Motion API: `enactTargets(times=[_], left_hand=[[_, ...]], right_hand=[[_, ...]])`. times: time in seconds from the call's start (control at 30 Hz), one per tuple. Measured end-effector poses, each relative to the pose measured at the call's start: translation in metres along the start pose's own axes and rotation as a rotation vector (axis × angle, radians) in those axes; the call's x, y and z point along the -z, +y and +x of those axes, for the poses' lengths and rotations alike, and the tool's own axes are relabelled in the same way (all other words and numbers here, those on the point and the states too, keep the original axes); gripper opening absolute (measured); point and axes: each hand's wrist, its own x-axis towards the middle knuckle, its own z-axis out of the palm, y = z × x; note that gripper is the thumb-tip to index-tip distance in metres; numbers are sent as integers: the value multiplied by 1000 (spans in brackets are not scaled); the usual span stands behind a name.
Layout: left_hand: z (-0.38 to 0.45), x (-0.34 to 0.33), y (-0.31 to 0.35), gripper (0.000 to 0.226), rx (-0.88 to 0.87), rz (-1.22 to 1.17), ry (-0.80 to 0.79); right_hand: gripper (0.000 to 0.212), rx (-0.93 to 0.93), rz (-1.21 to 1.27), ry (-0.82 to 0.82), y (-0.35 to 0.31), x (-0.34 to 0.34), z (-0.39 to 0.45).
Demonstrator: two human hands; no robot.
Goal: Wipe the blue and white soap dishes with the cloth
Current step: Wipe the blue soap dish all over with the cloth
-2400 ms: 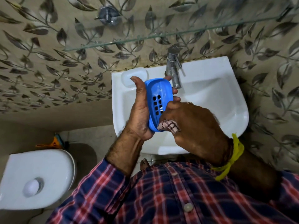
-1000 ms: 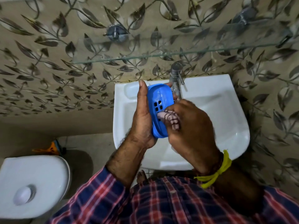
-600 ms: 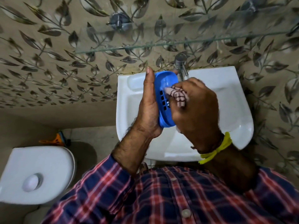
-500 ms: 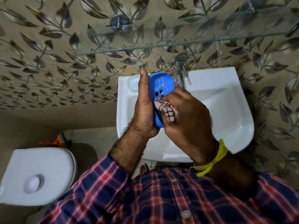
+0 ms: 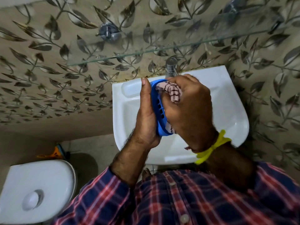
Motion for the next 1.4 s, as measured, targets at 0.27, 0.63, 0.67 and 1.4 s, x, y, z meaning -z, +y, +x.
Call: enactTargets(times=[0.27,0.63,0.67,1.4], left_hand=[[0,3,-4,71,9,-45,-44],[-4,9,-9,74,56,-108,-9],[-4,10,-9,75,60,-104,-4],[0,18,-3,75,78,-77,33]], right_hand=[[18,120,-52,-57,4,-3,-3],[17,189,-62,-207,2,-4,-10],[19,177,-95,-211,3,-1,-13],[13,44,5,0,25,21,2]])
